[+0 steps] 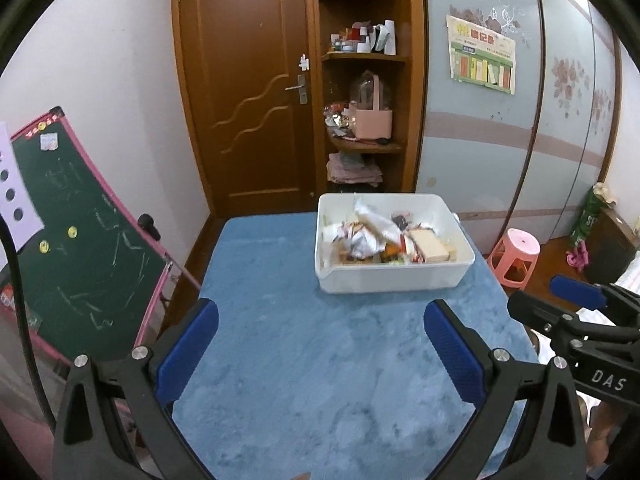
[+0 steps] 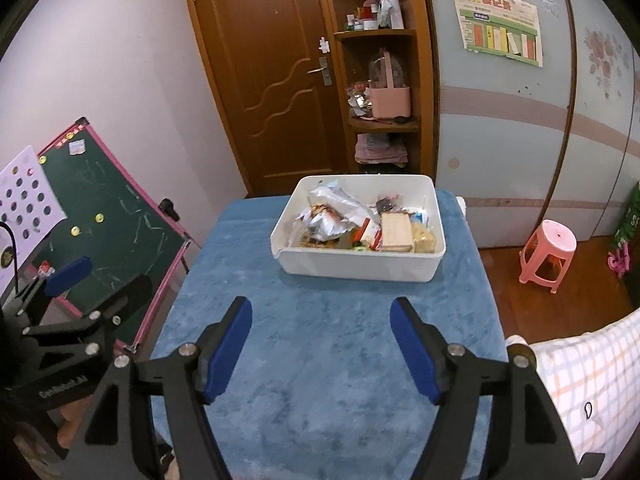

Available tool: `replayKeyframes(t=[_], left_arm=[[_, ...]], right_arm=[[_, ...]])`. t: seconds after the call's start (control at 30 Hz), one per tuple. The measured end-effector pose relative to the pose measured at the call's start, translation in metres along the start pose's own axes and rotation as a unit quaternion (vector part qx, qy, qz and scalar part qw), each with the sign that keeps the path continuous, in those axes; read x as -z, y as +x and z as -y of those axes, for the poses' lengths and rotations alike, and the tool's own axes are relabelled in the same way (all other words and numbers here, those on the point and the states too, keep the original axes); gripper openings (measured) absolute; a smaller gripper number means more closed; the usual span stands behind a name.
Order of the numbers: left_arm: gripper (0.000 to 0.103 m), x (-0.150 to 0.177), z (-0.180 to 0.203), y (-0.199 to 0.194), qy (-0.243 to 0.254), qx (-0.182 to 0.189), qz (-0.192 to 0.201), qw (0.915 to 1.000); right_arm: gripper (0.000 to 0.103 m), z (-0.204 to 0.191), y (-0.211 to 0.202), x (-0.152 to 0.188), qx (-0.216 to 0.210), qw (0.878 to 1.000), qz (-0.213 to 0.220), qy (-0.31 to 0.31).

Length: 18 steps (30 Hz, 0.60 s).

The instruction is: Organize snacks

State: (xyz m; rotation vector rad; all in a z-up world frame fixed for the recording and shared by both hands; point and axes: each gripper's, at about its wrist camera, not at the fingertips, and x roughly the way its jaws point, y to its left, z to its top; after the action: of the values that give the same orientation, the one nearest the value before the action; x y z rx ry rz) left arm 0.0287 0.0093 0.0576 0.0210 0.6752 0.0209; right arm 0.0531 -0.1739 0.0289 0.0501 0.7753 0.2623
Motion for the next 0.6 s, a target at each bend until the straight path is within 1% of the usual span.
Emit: replayKeyframes(t=[0.1, 0.27, 0.4, 0.47, 0.6], left_arm=[[0.102, 0.013, -0.006, -0.007, -0.011, 0.003, -0.01, 0.9999], [0.102, 0.031, -0.011, -0.011, -0.027, 0.001, -0.034, 0.9991], [0.102, 0.043, -0.012, -0.017, -0.034, -0.006, -0.033, 0.9989], [0.102, 0.048, -0.011, -0.017, -0.033, -0.016, -0.033, 0.9988], [0.102, 0.053, -0.009, -0.015, -0.034, -0.015, -0.04, 0.9985]], right_arm=[[0.073, -0.008, -0.008, 0.011, -0.002, 1.0, -0.002, -0.004], [0.073, -0.017, -0.015, 0.03, 0.01, 1.0, -0.005, -0.001], [0.074, -0.014, -0.016, 0.043, 0.005, 1.0, -0.02, 0.011], [0.074, -0.014, -0.02, 0.05, -0.004, 1.0, -0.015, 0.019], [0.074, -0.017, -0.024, 0.056, -0.008, 1.0, -0.011, 0.021]])
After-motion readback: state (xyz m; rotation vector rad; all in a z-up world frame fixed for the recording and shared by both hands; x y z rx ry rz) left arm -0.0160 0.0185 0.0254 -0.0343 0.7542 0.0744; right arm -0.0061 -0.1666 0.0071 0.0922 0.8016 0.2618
